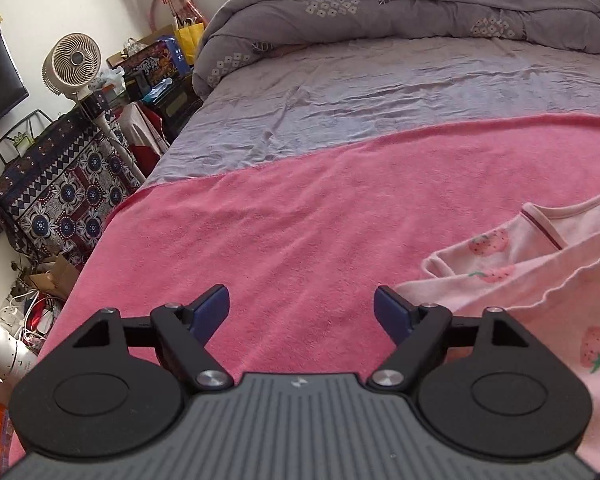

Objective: Fold clothes
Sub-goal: 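Grasp the shirt edge with both grippers and fold it over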

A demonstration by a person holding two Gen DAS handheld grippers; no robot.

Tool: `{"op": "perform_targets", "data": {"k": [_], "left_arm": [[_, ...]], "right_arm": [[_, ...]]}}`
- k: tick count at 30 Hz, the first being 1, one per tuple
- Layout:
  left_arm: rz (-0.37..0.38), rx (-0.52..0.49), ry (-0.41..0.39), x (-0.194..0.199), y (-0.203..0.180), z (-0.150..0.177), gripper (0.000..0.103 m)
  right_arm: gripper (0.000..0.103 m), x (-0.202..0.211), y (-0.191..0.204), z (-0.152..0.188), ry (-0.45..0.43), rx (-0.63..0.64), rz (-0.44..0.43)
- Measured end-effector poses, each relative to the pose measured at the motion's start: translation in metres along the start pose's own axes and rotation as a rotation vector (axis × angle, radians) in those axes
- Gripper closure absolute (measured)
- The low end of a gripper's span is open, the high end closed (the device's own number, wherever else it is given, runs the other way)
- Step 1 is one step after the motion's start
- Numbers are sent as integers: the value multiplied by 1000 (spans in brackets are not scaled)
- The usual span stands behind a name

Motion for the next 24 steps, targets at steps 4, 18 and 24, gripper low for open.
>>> {"op": "perform_targets", "data": {"k": [4,18,24], "left_arm": [[18,132,28,-8,16,-10,21],[207,-57,-436,176,-66,107,21],[-144,-370,-447,139,-68,158,19]], "right_arm": [[0,3,-15,-10,-10,-236,-132],[17,119,135,91,-324,289,-33],[15,106,96,137,-251,498,417]]}}
Point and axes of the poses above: each gripper's, at about its wrist camera, not at the fingertips, and x roughly against the way its jaws point, y to its left, z to its underside, the point moved 10 cm from there along -x, roughly the way its jaws point, and after that the axes turned 8 degrees about x, right-handed, at the moved point
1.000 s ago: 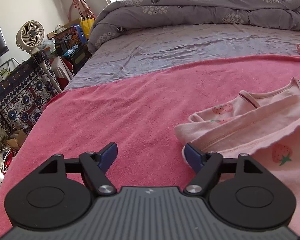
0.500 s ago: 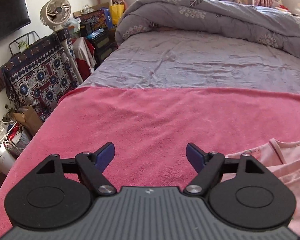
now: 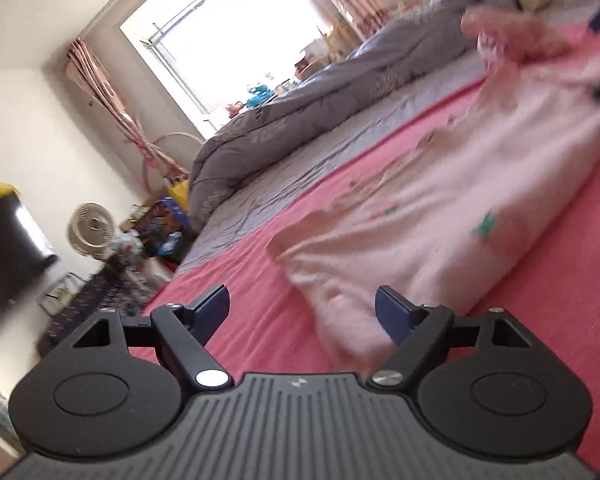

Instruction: Fold clothes

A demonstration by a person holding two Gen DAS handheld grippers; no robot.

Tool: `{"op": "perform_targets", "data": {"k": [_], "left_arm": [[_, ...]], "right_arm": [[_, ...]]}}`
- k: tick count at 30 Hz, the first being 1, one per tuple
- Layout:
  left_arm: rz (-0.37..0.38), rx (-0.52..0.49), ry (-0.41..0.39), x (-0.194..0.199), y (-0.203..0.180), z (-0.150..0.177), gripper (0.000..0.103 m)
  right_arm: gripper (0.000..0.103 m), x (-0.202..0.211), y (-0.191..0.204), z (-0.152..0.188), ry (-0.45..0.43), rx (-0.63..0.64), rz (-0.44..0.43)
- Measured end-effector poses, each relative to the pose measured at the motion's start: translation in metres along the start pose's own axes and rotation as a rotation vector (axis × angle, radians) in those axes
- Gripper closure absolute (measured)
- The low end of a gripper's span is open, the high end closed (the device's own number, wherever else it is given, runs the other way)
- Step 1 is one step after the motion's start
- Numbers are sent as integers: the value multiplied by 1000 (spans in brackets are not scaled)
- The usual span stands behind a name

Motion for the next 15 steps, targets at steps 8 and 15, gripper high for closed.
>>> {"op": "perform_targets", "data": {"k": [8,15], "left_arm": [[-180,209,78,-5,82,9,24],[96,66,-73,54,-7,-19,20]], "right_arm": [[9,25,-50,17,-103,-476,-214],[9,39,-25,22,-47,-391,-226]]}}
Point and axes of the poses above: each gripper's, at about its wrist camera, not at the fingertips, and x roughly against the way its jaws point, y to its left, z to its underside, the point moved 10 cm from there along -x, roughly the way its jaws point, and after that the axes turned 8 degrees about x, right-handed, at the moved point
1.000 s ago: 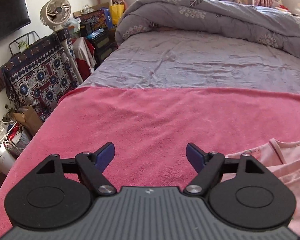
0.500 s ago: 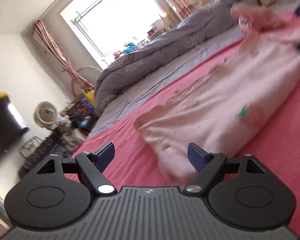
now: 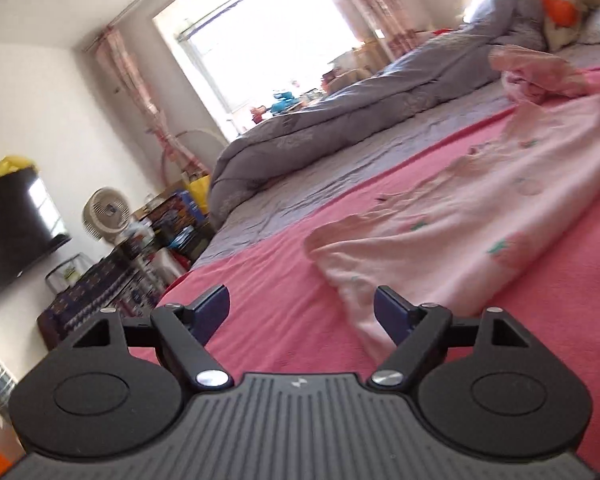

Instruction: Fold clothes

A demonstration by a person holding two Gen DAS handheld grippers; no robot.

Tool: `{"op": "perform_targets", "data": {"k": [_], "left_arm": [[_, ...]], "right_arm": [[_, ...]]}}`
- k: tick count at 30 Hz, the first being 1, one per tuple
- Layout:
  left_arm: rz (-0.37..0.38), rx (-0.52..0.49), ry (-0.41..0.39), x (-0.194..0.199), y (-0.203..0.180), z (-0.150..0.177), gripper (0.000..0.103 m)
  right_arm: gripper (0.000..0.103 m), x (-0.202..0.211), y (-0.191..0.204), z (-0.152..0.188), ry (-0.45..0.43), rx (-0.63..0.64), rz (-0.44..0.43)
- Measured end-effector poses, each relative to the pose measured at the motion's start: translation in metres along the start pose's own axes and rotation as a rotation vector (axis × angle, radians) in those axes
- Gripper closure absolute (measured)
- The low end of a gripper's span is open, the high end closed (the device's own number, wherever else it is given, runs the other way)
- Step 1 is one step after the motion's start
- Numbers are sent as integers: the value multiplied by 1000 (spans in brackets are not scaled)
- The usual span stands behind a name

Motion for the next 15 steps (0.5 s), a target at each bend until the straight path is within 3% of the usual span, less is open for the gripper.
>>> {"op": "perform_targets", "data": {"k": [2,4,6,9,12,15], "left_arm": [[20,-57,-2,-5,-21,3,20],[-16,-140,-14,-18,-34,7,20],[-98,-207,-40,-26,-36,9,19],[-125,-186,-18,-38,-25,7,19],[-251,-242,1,-49,-3,13,19],[-308,-197,82,-56,28,28,19]], "right_arm": [[9,0,2,10,22,53,45],[9,-4,-1,18,40,103,111],[9,-10,-7,21,43,111,141],[9,-16,-13,22,40,94,154],[9,-17,-13,23,38,119,166],[9,-12,-16,28,36,109,148]]}}
Point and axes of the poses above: each gripper's, at about its wrist camera, not at the fingertips, and x roughly against the way its jaws point, y to its left, z to its underside, the point moved 10 cm from there along -x, roughly the way its jaws point, and after that the axes turned 8 degrees about x, right-handed, at the moved point
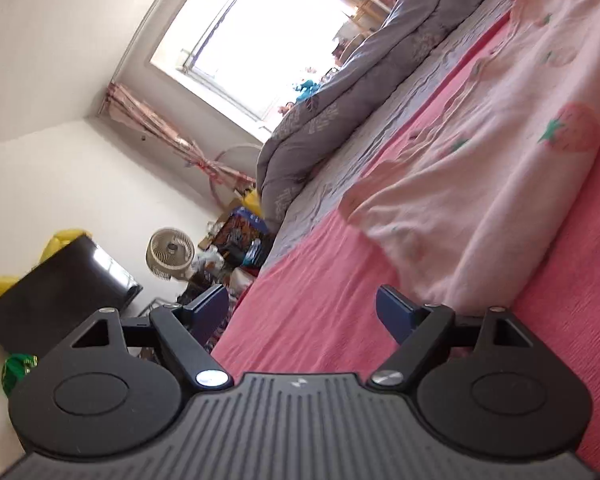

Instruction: Fold clothes

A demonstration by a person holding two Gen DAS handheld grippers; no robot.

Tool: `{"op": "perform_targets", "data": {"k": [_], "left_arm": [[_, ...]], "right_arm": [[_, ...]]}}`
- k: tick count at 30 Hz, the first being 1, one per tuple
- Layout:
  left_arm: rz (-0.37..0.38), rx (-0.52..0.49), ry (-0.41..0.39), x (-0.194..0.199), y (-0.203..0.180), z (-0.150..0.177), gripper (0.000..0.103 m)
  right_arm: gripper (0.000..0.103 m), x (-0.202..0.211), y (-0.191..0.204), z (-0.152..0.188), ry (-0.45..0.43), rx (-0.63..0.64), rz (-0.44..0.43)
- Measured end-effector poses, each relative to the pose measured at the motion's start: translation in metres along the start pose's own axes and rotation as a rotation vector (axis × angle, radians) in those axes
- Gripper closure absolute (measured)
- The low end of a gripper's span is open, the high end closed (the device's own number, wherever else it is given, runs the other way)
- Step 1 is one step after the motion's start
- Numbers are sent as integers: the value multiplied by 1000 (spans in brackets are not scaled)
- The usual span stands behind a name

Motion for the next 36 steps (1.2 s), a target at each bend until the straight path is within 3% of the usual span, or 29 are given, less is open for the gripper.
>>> {"op": "perform_targets", "data": {"k": [2,3,4,7,8,11,14,18,20,23,24,25,27,32,33,35,36], "left_arm": [[-50,20,32,-4,16,5,23],[-31,54,30,1,24,2,25],[32,102,26,9,26,-3,25],[421,300,22,44,12,-31,23],[506,292,4,54,2,-39,21],[546,106,-37,67,-32,-45,24],[671,-31,8,69,-59,-34,31],[615,-172,-27,57,-68,-34,32],[535,-250,-38,49,-68,-33,44],[524,-345,-40,45,-77,-22,65],[537,-366,-40,47,-83,-18,83],[533,-406,-53,51,-92,-13,92],[472,-505,-126,57,-104,-8,98],[452,-448,-115,47,-93,-10,97],[441,-437,-113,45,-90,-10,97],[433,-419,-106,42,-87,-12,97],[430,-411,-103,41,-87,-13,97]], "right_arm": [[9,2,-3,3,-4,-29,-25],[9,4,-2,4,-14,-39,-45],[9,5,-1,4,-21,-44,-67],[9,5,7,2,-25,-39,-86],[9,4,10,1,-26,-26,-83],[9,6,23,-1,-38,35,-96],[9,10,34,-2,-52,124,-89],[9,5,34,-5,-49,125,-73],[9,3,33,-4,-47,121,-62],[9,2,32,-4,-49,127,-62],[9,1,32,-3,-49,125,-63],[9,0,31,-3,-47,122,-65],[9,-1,31,-3,-45,116,-68],[13,4,34,0,-49,130,-107],[18,6,33,0,-47,111,-132],[39,8,33,1,-41,65,-186],[44,8,35,1,-37,53,-209]]}}
Point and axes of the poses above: each gripper's, at about its wrist camera, not at the fingertips, and x roughly against the way its jaws point, y to its left, z to its underside, the point moved 10 cm from there along -x, roughly the way its jaws point, and after that the axes turned 8 degrees about x, right-handed, at the moved point
